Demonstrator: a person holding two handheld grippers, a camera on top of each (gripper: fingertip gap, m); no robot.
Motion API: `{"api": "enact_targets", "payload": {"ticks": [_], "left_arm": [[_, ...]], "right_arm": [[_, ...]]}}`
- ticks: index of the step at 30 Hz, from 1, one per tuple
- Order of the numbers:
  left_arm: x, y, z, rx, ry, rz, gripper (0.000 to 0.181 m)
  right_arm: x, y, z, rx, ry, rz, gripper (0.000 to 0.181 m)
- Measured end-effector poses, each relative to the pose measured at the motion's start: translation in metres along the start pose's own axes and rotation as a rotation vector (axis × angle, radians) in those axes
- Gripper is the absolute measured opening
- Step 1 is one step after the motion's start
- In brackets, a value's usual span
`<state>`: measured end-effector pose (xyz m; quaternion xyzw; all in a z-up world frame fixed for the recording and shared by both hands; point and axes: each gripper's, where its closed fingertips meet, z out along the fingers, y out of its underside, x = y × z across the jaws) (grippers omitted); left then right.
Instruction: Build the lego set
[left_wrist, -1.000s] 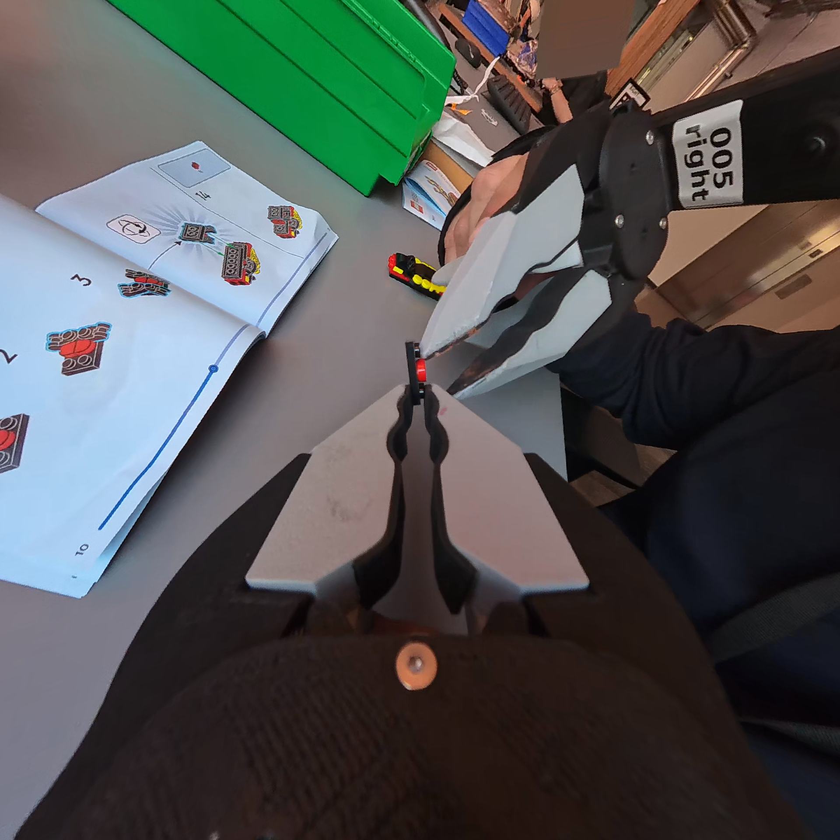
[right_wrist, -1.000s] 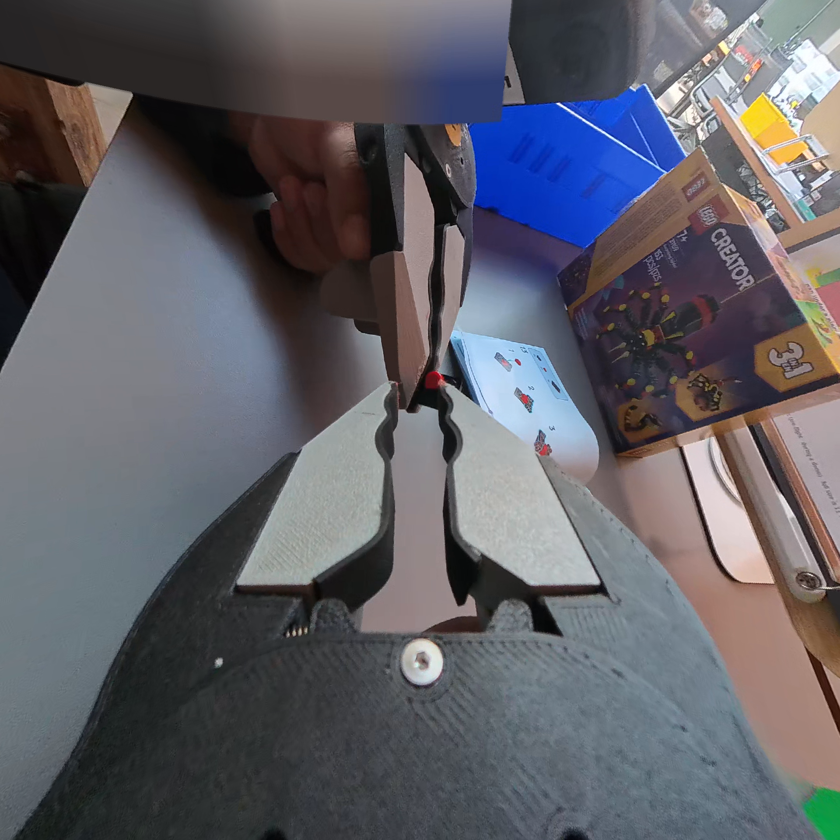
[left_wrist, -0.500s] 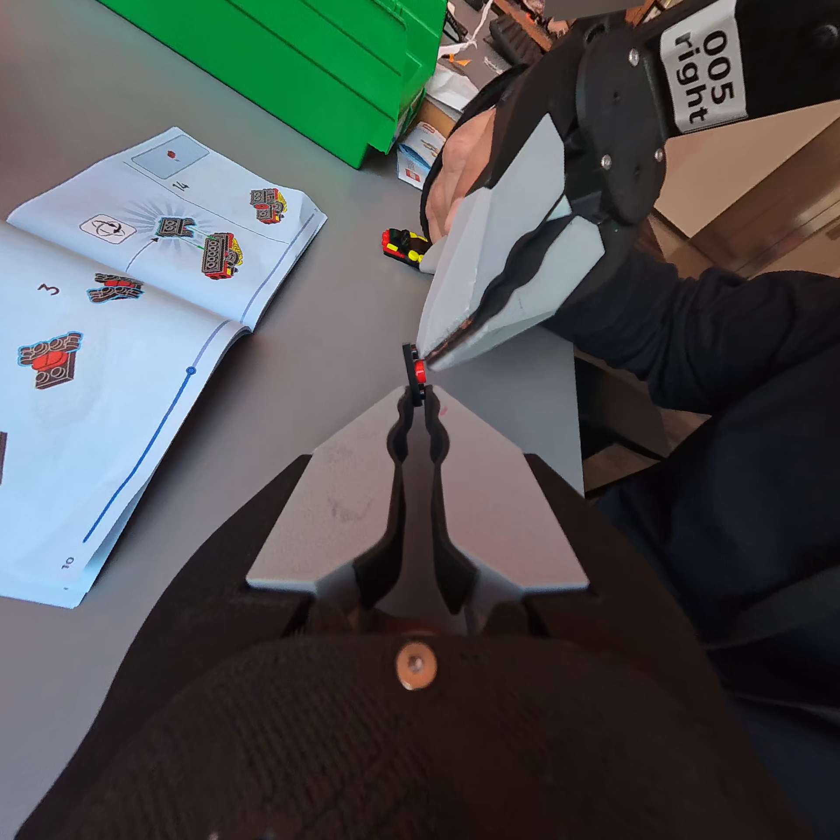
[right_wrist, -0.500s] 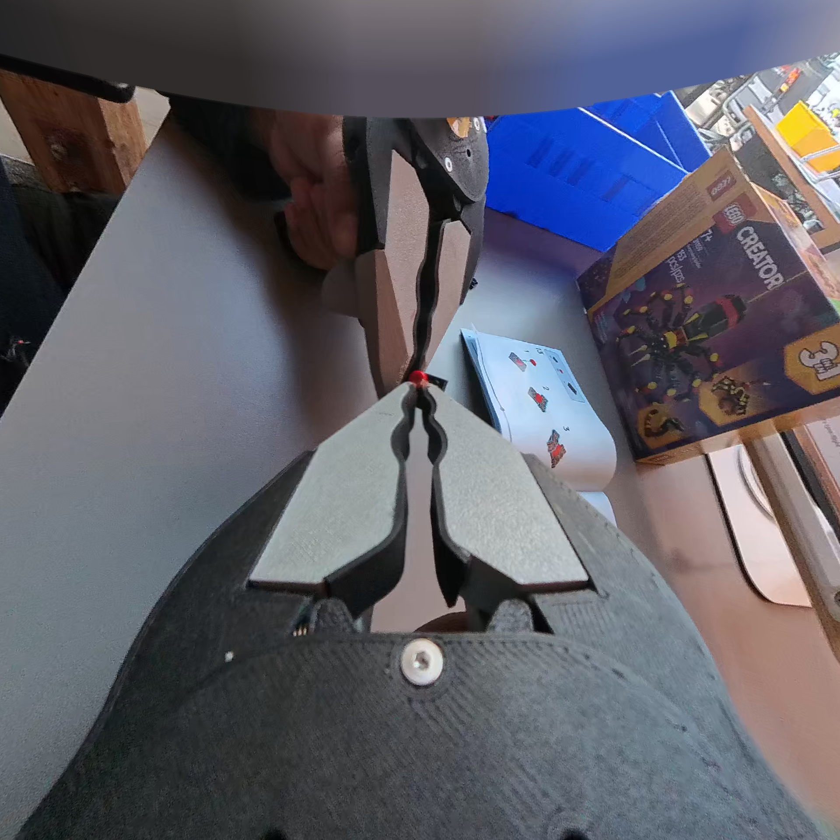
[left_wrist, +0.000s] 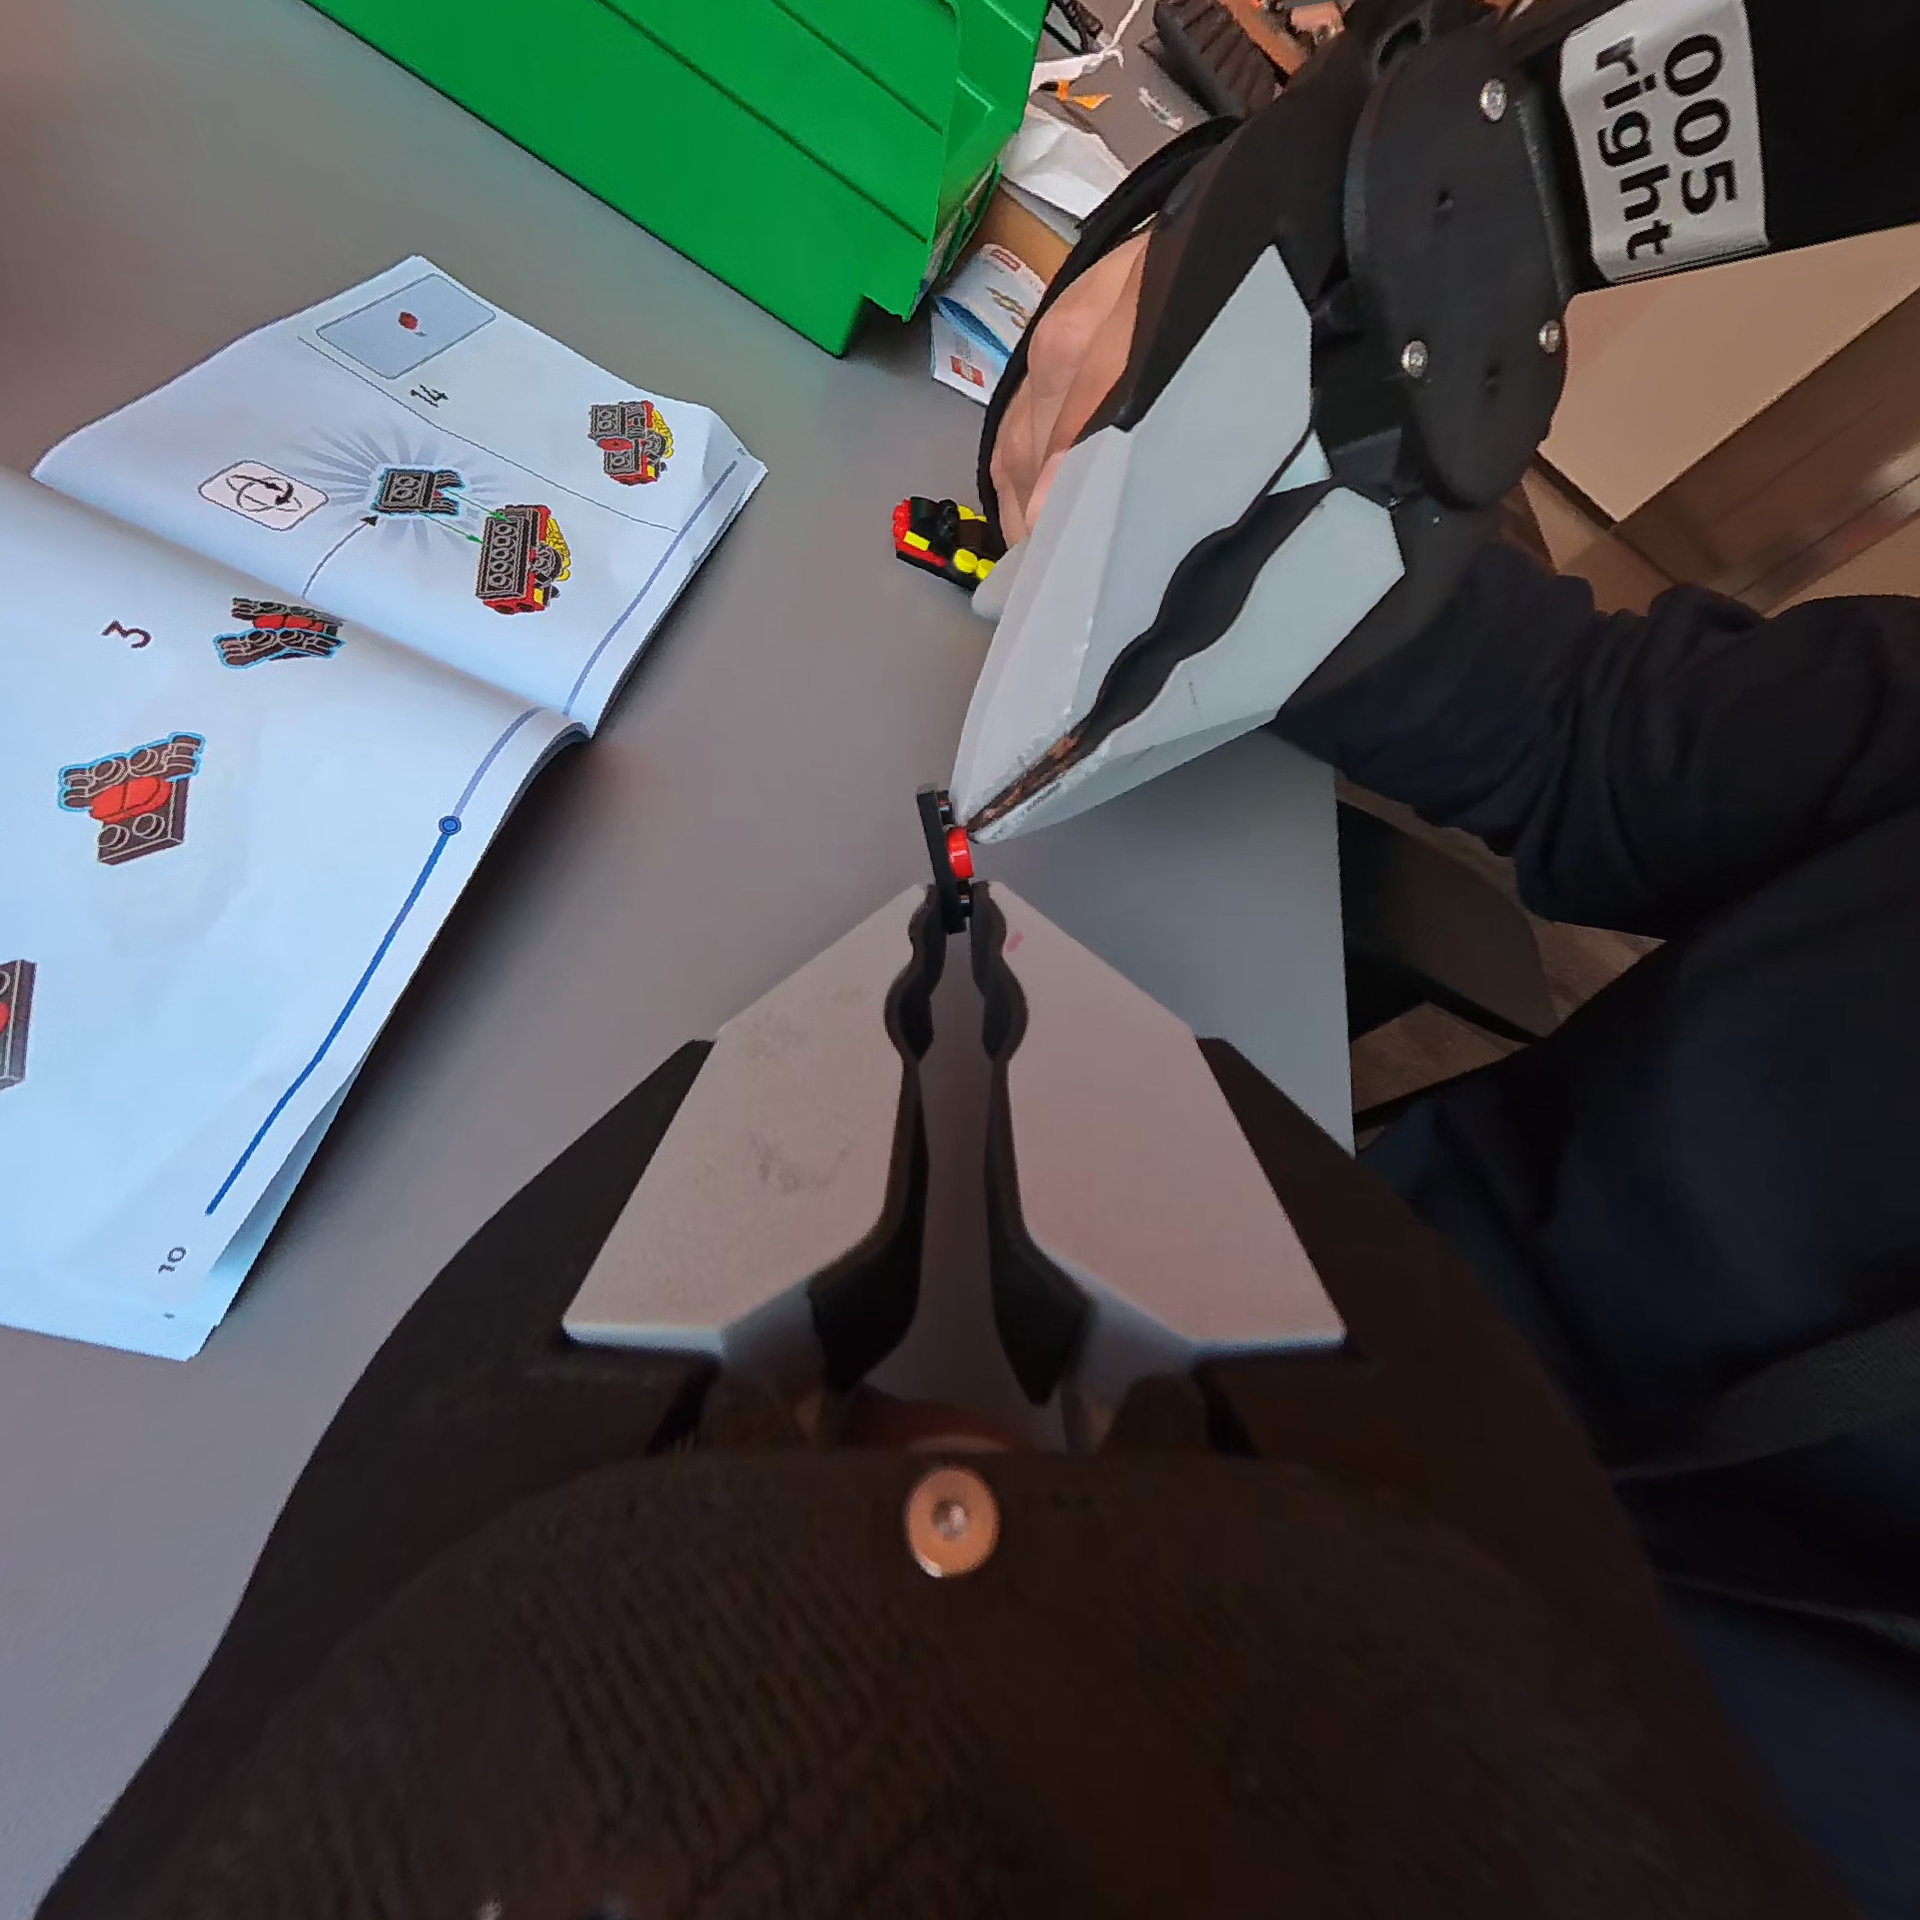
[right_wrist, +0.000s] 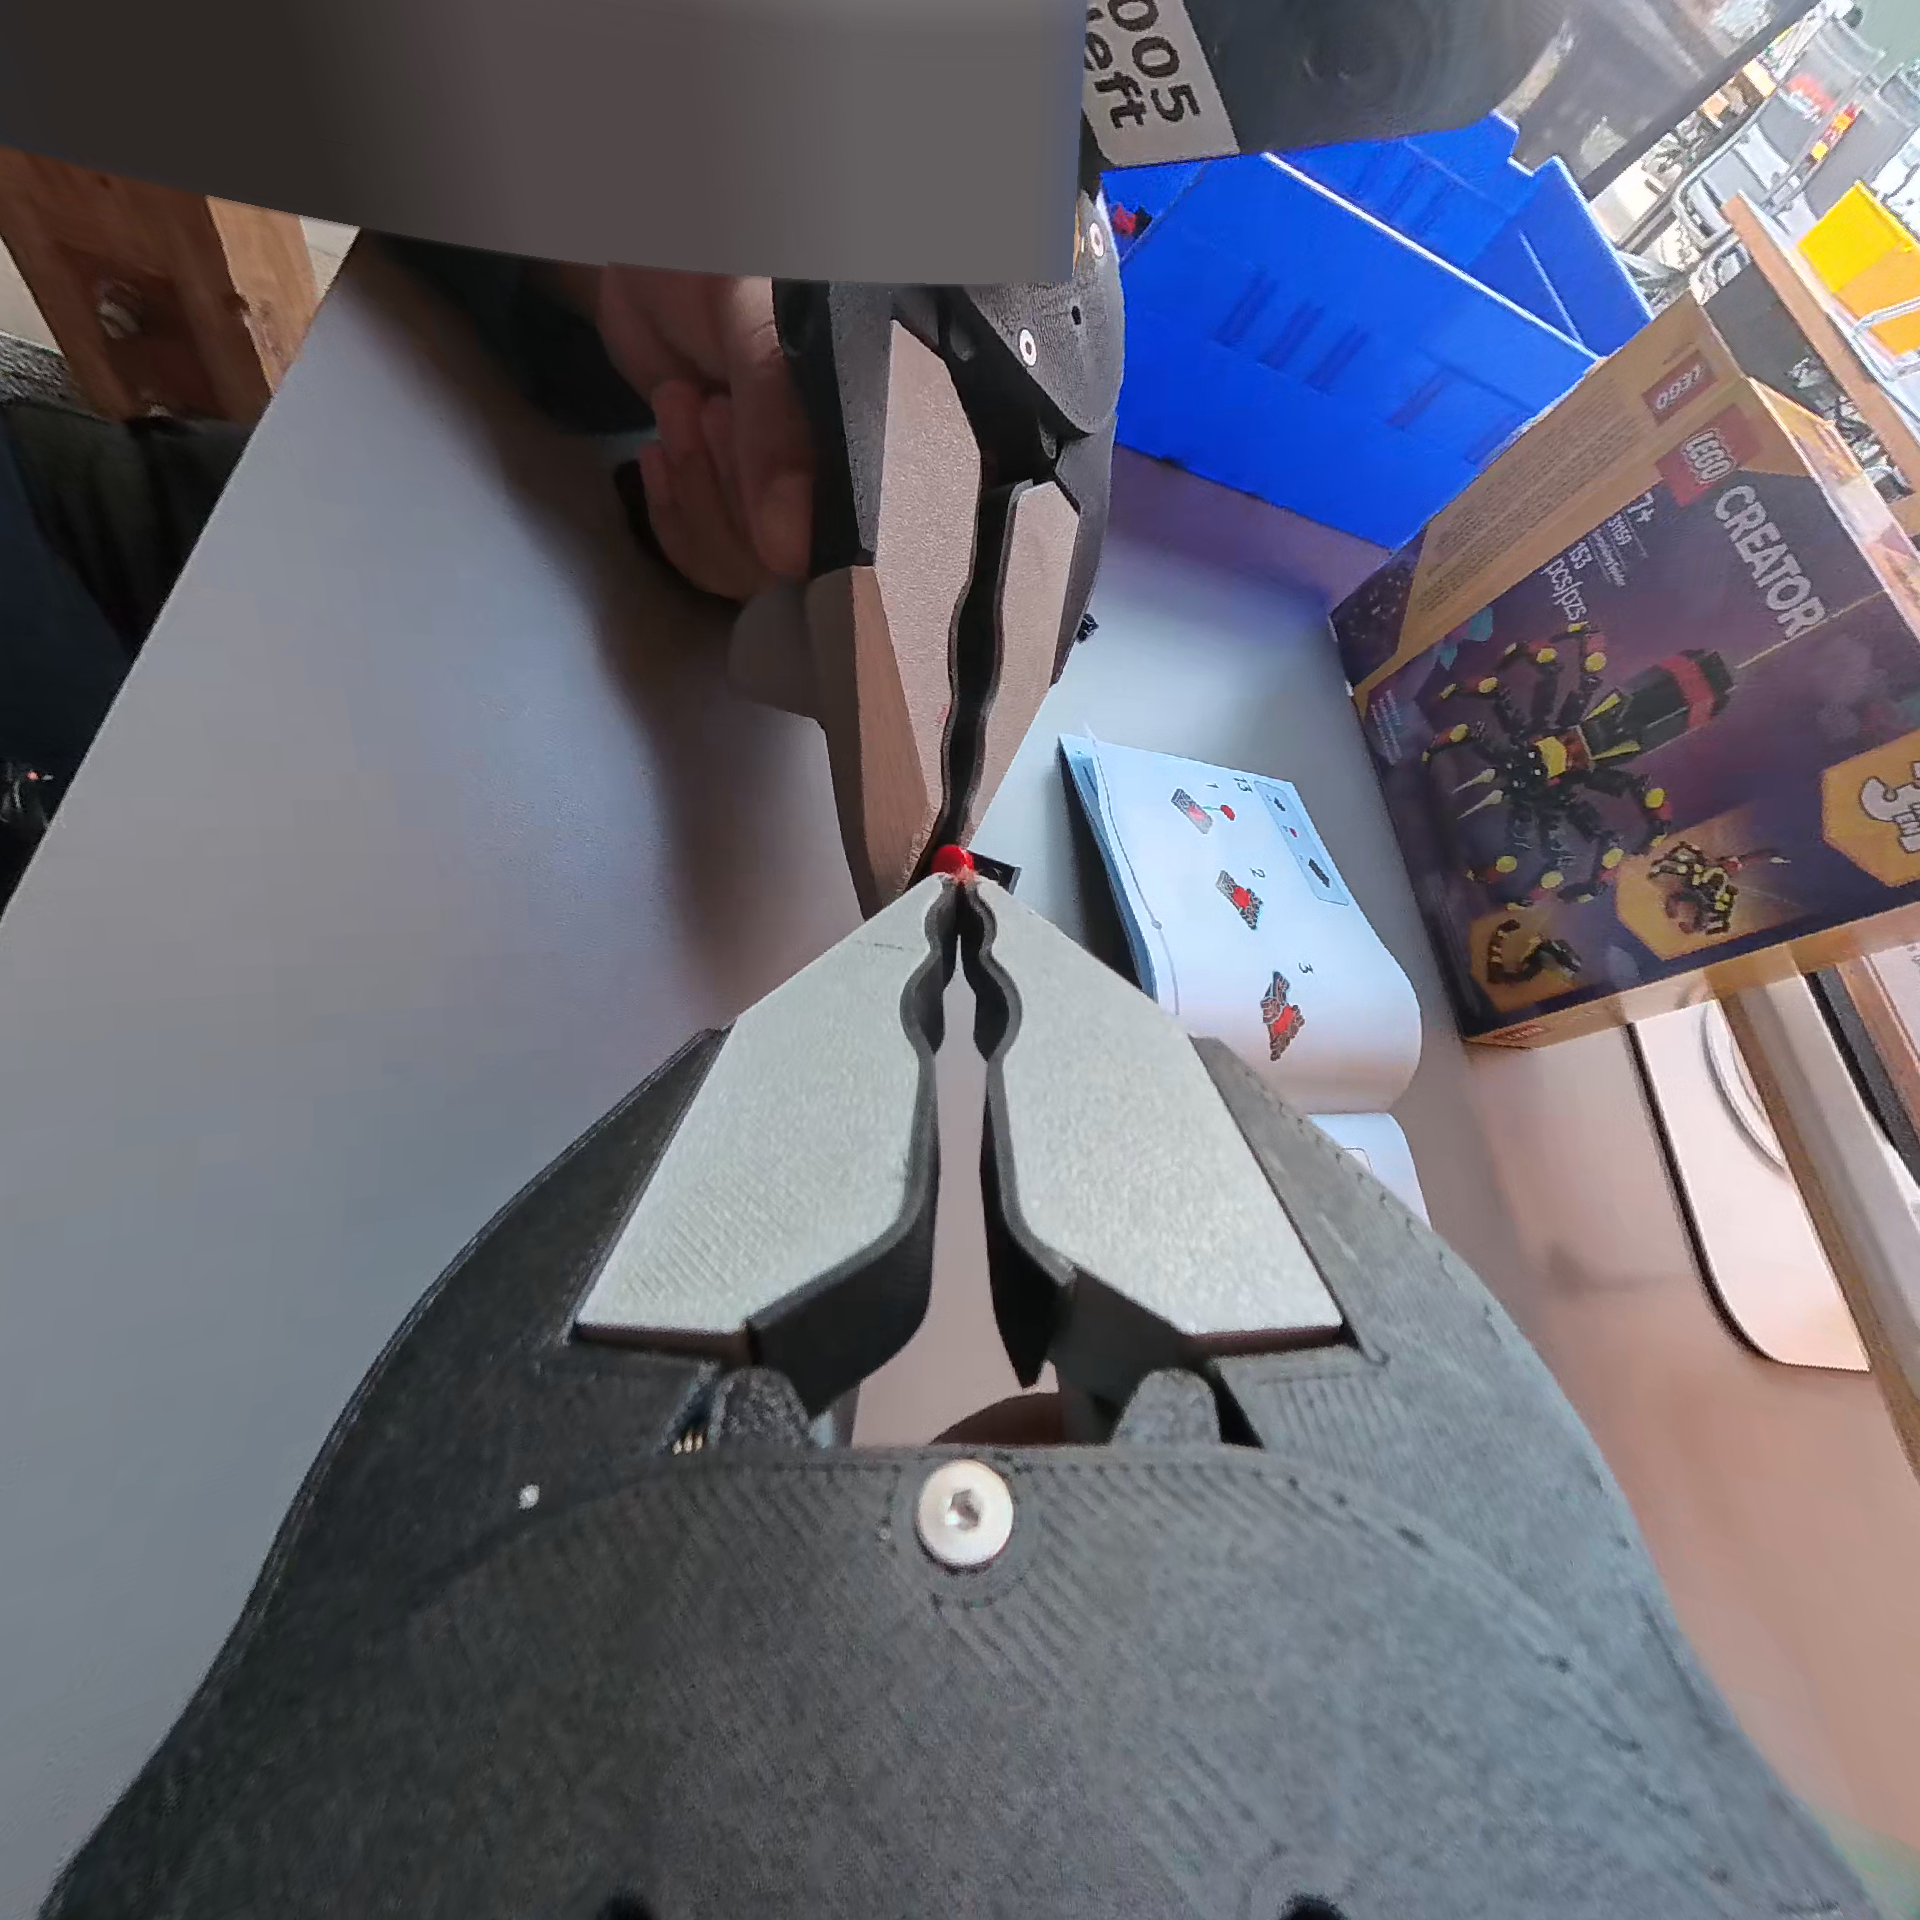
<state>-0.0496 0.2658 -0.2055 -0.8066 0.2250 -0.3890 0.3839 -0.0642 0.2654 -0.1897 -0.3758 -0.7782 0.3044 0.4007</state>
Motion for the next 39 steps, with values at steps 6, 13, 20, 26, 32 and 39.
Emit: {"api": "enact_targets", "payload": {"ticks": [6, 13, 20, 26, 32, 39], "left_arm": [[-0.001, 0.001, 0.000, -0.004, -0.008, 0.001, 0.000], [-0.001, 0.001, 0.000, -0.005, -0.021, 0.010, 0.000], [-0.001, 0.001, 0.000, -0.005, -0.024, 0.013, 0.000], [0.001, -0.006, -0.002, 0.047, 0.023, -0.024, 0.001], [0.016, 0.004, -0.003, -0.025, 0.179, -0.077, 0.001], [0.024, 0.018, -0.006, -0.118, 0.237, -0.066, 0.001]], "right_arm": [[0.000, 0.001, 0.001, -0.002, -0.005, 0.020, 0.000], [0.000, 0.001, 0.002, -0.001, -0.006, 0.030, 0.000], [-0.001, 0.001, 0.002, 0.002, -0.009, 0.036, 0.000], [0.006, -0.005, -0.003, 0.045, 0.001, 0.059, 0.000], [0.025, -0.012, -0.029, 0.200, -0.116, 0.375, 0.026], [-0.018, -0.006, -0.005, 0.120, -0.367, 0.444, 0.004]]}}
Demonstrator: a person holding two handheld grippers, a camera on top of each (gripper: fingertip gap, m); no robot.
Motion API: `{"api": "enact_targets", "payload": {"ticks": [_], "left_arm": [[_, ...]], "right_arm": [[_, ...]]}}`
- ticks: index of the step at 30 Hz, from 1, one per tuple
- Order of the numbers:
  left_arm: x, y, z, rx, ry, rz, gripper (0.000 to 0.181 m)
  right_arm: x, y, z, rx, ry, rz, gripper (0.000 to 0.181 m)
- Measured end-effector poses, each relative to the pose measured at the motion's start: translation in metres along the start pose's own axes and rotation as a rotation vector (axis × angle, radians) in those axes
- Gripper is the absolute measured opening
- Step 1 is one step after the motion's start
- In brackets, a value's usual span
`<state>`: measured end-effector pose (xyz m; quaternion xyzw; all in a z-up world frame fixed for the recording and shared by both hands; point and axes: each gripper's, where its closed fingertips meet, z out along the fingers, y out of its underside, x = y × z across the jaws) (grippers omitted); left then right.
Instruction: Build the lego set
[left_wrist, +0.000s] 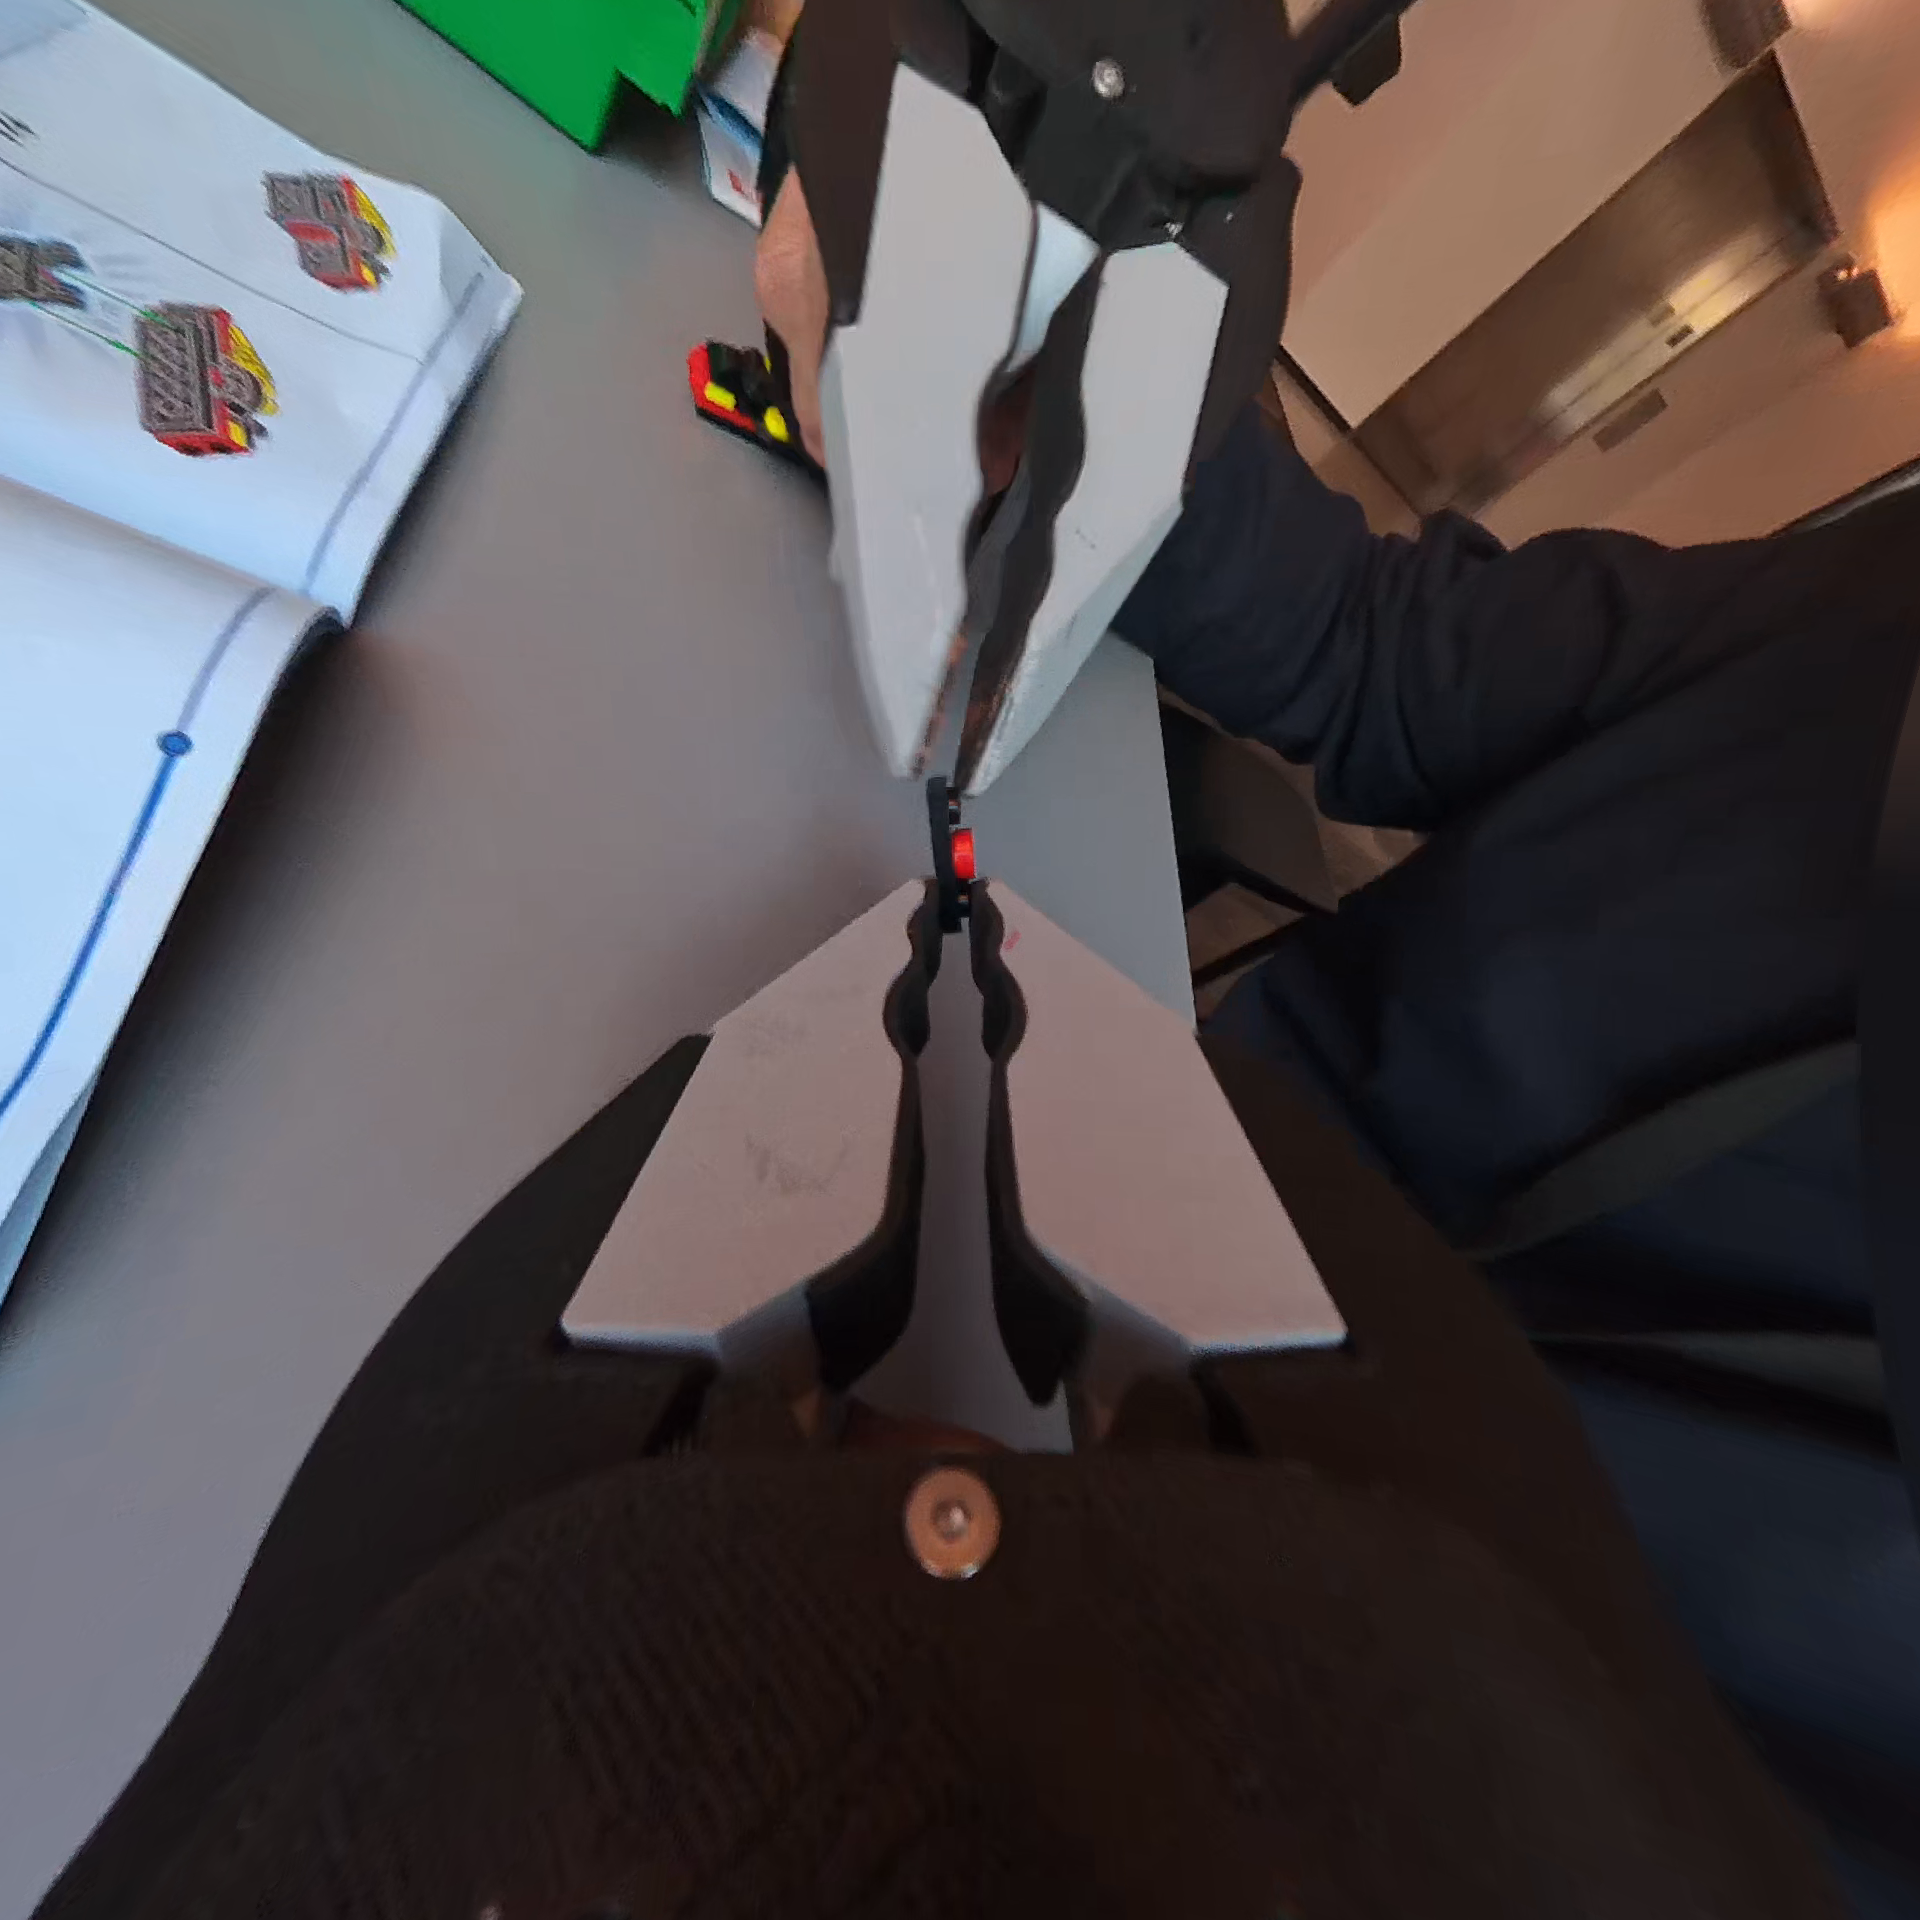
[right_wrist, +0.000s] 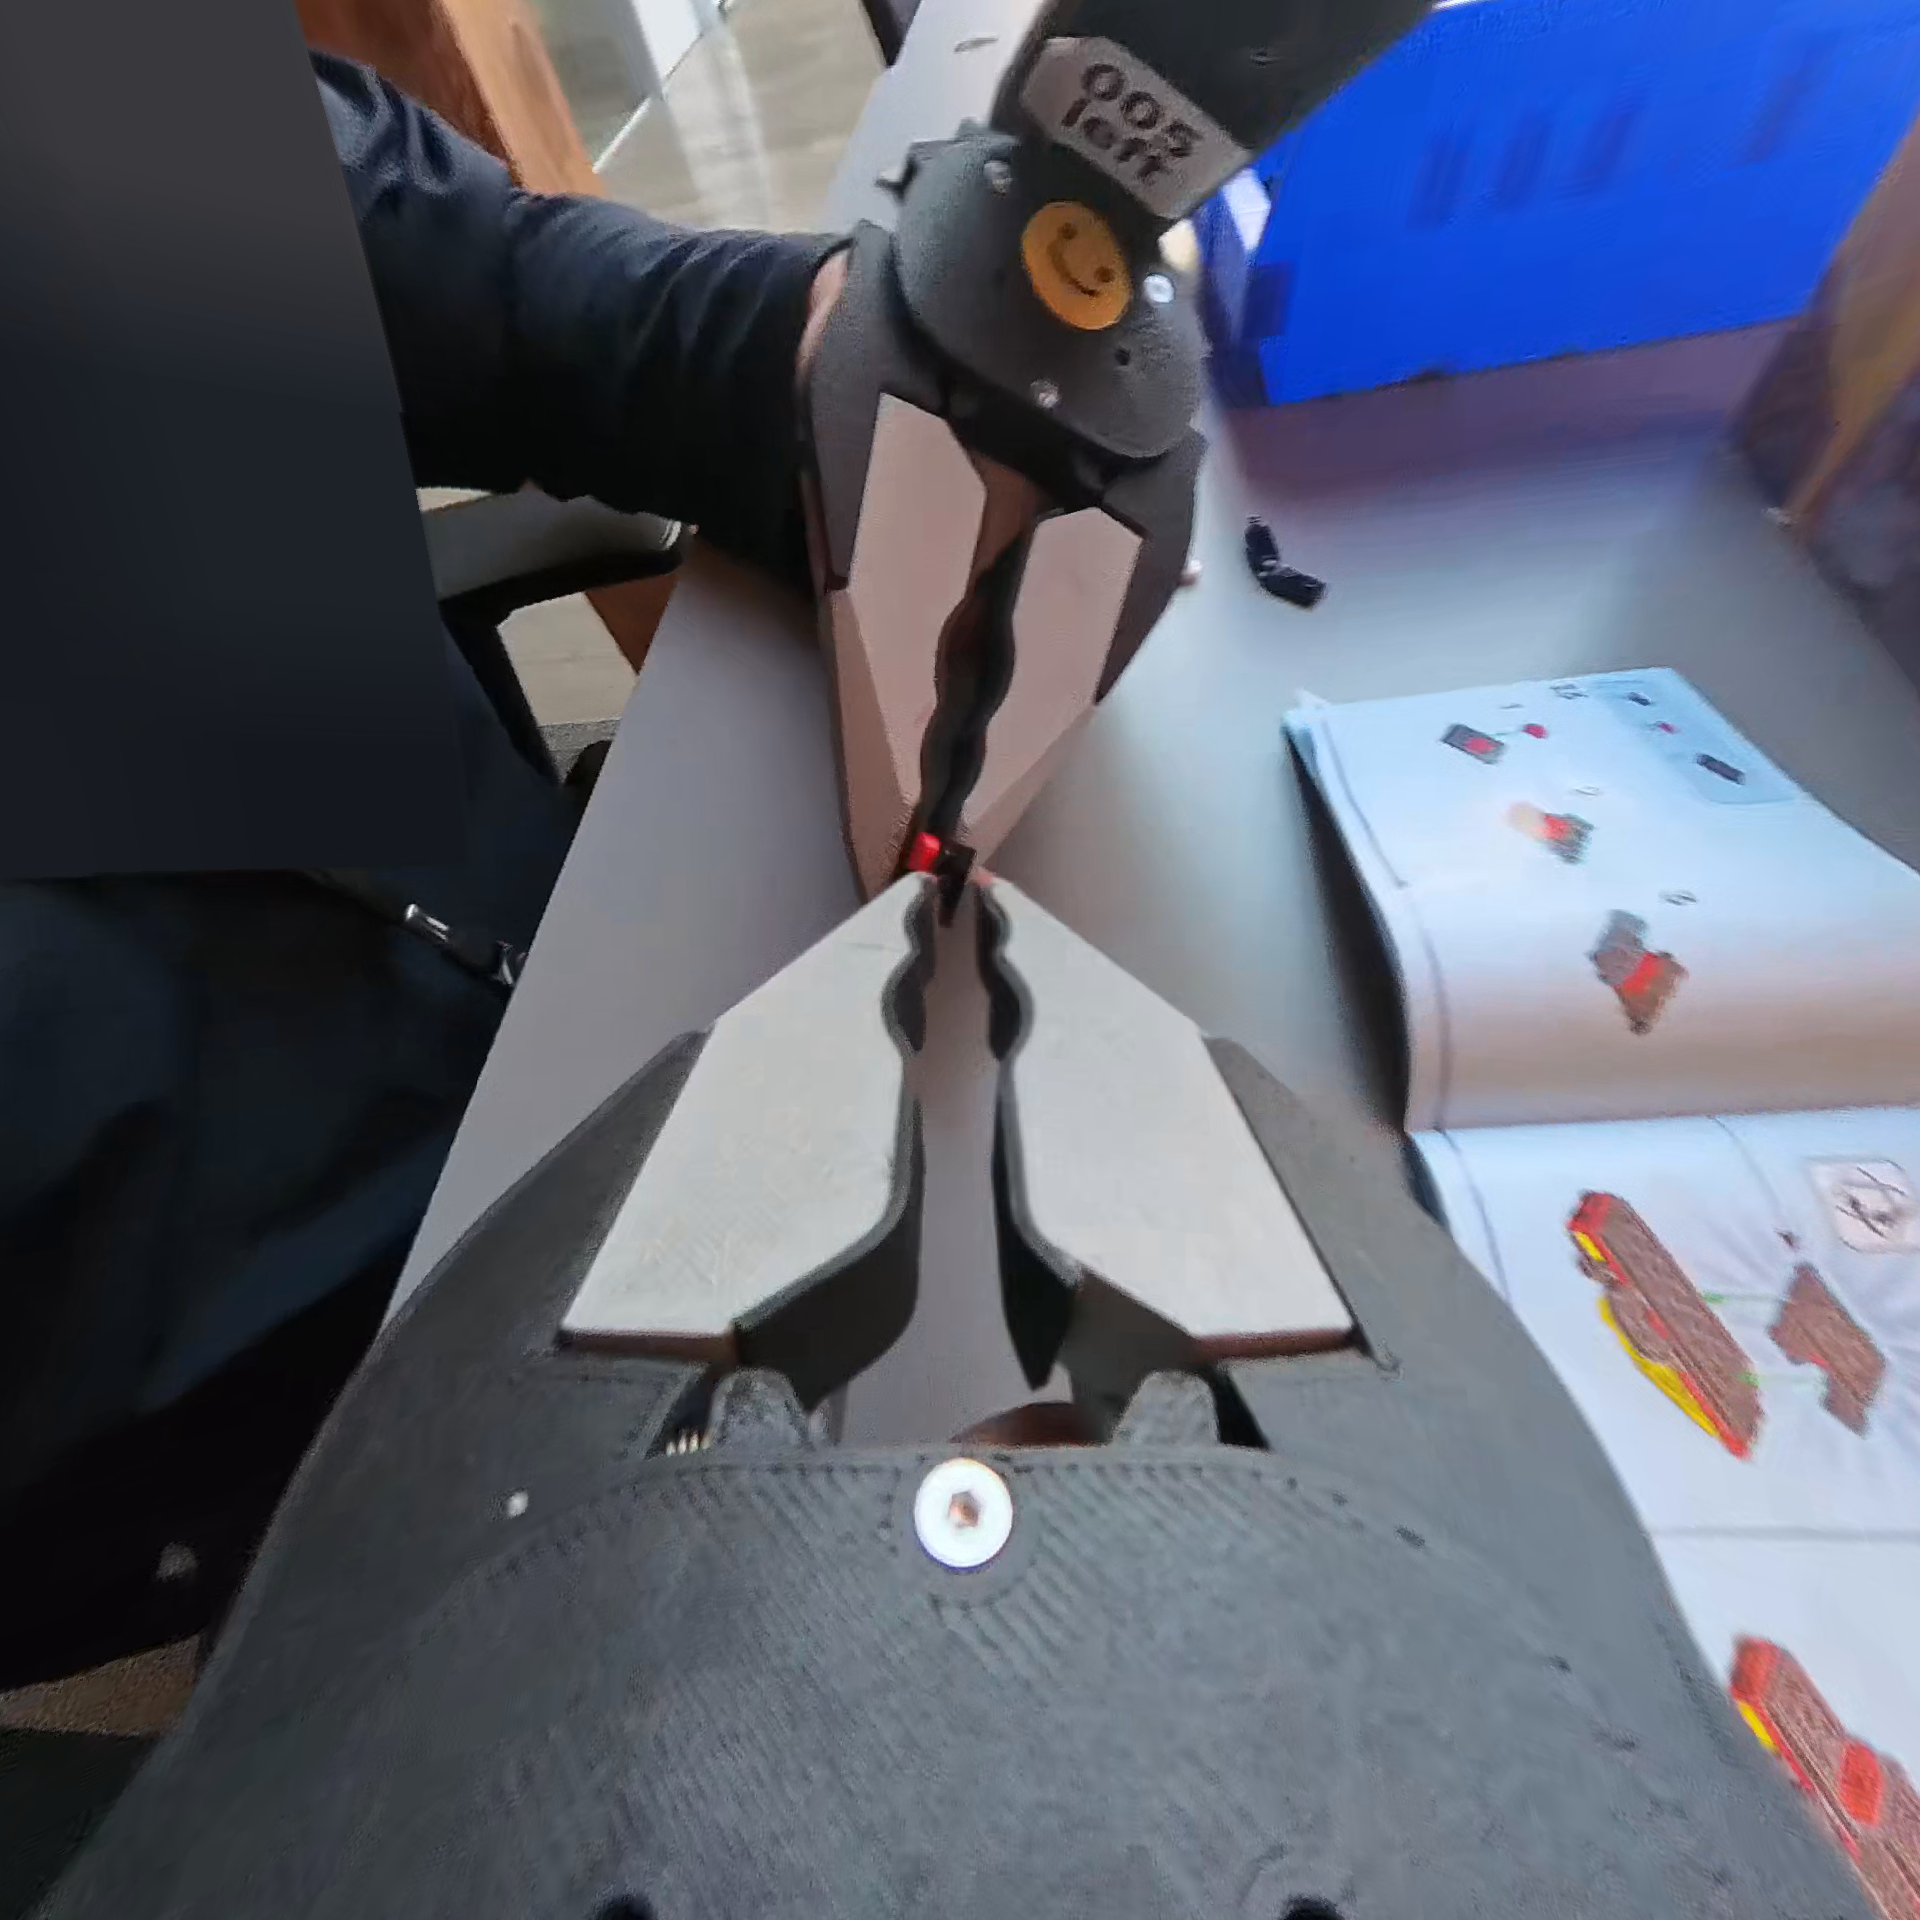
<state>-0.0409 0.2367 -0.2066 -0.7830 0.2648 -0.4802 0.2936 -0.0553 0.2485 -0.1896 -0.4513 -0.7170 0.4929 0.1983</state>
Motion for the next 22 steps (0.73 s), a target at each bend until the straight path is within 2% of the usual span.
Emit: {"api": "enact_targets", "payload": {"ticks": [3, 6, 10, 11, 13, 16, 18, 22], "left_arm": [[0.000, 0.006, 0.001, -0.040, 0.001, -0.001, 0.002], [-0.010, 0.007, 0.000, -0.054, -0.070, 0.023, 0.016], [-0.036, 0.017, -0.010, -0.142, -0.268, 0.107, 0.043], [-0.038, 0.018, -0.014, -0.154, -0.303, 0.141, 0.044], [-0.041, 0.015, -0.020, -0.150, -0.346, 0.175, 0.045], [-0.036, 0.014, -0.022, -0.146, -0.324, 0.200, 0.042], [-0.033, 0.016, -0.021, -0.160, -0.316, 0.247, 0.042], [-0.026, 0.026, -0.012, -0.222, -0.309, 0.326, 0.041]], "right_arm": [[-0.002, 0.003, 0.006, -0.033, -0.006, 0.025, 0.000], [0.008, 0.017, 0.007, -0.093, 0.037, 0.101, 0.000], [0.027, 0.042, 0.009, -0.175, 0.095, 0.251, 0.000], [0.030, 0.047, 0.009, -0.205, 0.114, 0.247, 0.000], [0.033, 0.047, 0.008, -0.212, 0.148, 0.212, 0.006], [0.018, 0.036, 0.007, -0.177, 0.077, 0.164, 0.019], [0.004, 0.034, 0.006, -0.190, 0.041, 0.073, 0.031], [-0.014, 0.044, 0.015, -0.271, 0.032, -0.146, 0.037]]}}
